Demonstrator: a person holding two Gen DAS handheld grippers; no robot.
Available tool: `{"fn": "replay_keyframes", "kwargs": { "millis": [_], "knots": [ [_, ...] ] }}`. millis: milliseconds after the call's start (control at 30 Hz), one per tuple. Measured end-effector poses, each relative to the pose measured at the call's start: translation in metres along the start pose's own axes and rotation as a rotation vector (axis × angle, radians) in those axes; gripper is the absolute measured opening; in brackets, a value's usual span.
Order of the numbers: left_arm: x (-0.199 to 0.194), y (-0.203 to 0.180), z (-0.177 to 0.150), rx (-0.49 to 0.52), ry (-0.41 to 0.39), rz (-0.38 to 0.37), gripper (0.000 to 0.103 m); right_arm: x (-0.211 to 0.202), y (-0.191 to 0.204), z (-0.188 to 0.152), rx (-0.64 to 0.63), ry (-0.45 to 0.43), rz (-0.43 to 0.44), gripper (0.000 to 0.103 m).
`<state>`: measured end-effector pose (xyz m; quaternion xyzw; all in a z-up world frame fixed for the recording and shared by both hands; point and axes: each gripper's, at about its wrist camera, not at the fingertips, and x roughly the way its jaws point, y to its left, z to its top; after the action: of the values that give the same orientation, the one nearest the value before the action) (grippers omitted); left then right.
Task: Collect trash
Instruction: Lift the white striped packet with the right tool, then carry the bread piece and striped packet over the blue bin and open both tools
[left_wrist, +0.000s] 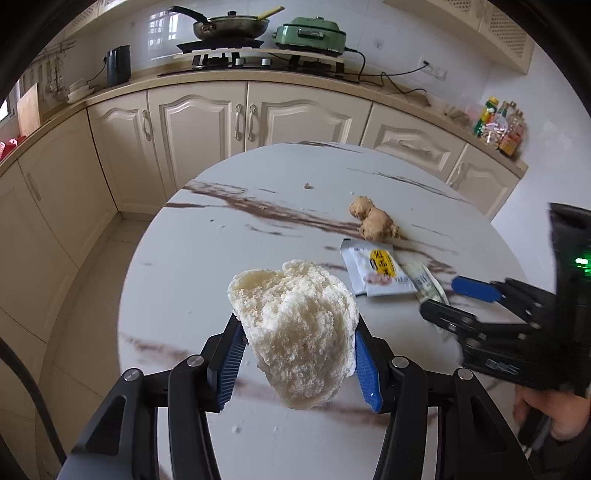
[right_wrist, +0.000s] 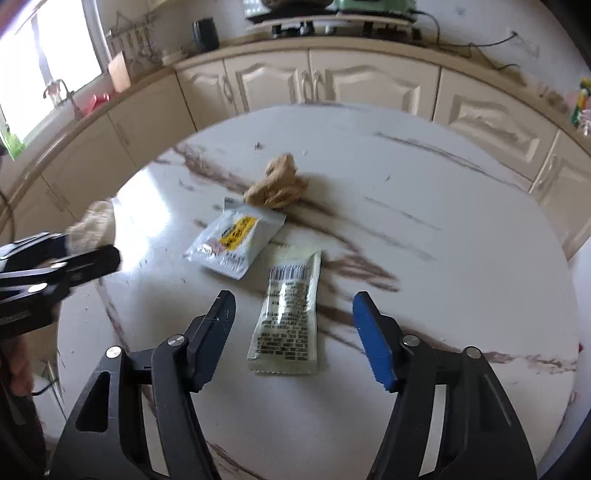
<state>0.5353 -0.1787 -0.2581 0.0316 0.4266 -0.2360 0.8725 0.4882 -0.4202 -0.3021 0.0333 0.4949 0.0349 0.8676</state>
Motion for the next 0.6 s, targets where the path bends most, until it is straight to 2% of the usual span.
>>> {"fn": "replay_keyframes", "kwargs": {
  "millis": [67, 100, 133, 167, 300, 333, 400, 600],
  "knots": [
    [-0.01, 0.002, -0.007, -0.004, -0.006, -0.01, 0.05, 0.005, 0.007, -0.001, -0.037, 0.01, -0.045, 0.059],
    [-0.018, 0.003, -0.006, -0.005, -0.008, -0.011, 0.05, 0.006, 0.01, -0.001, -0.048, 0.012, -0.051, 0.054],
    [-0.022, 0.003, -0.009, -0.005, -0.014, -0.016, 0.05, 0.006, 0.013, -0.001, -0.063, 0.011, -0.067, 0.041],
    [-0.027, 0.004, -0.01, -0.006, -0.014, -0.022, 0.05, 0.006, 0.015, -0.001, -0.069, 0.007, -0.062, 0.033],
    [-0.049, 0.011, -0.015, -0.009, -0.024, -0.048, 0.05, 0.003, 0.019, -0.006, -0.073, 0.009, -0.082, 0.022],
    [-0.052, 0.012, -0.016, -0.012, -0.026, -0.06, 0.05, -0.001, 0.021, -0.008, -0.074, -0.001, -0.095, 0.011],
    [-0.06, 0.016, -0.018, -0.018, -0.032, -0.078, 0.05, -0.01, 0.021, -0.012, -0.056, -0.034, -0.127, 0.01],
    [-0.09, 0.032, -0.029, -0.029, -0.059, -0.117, 0.05, -0.03, 0.024, -0.022, -0.003, -0.069, -0.122, 0.009]
  ]
}}
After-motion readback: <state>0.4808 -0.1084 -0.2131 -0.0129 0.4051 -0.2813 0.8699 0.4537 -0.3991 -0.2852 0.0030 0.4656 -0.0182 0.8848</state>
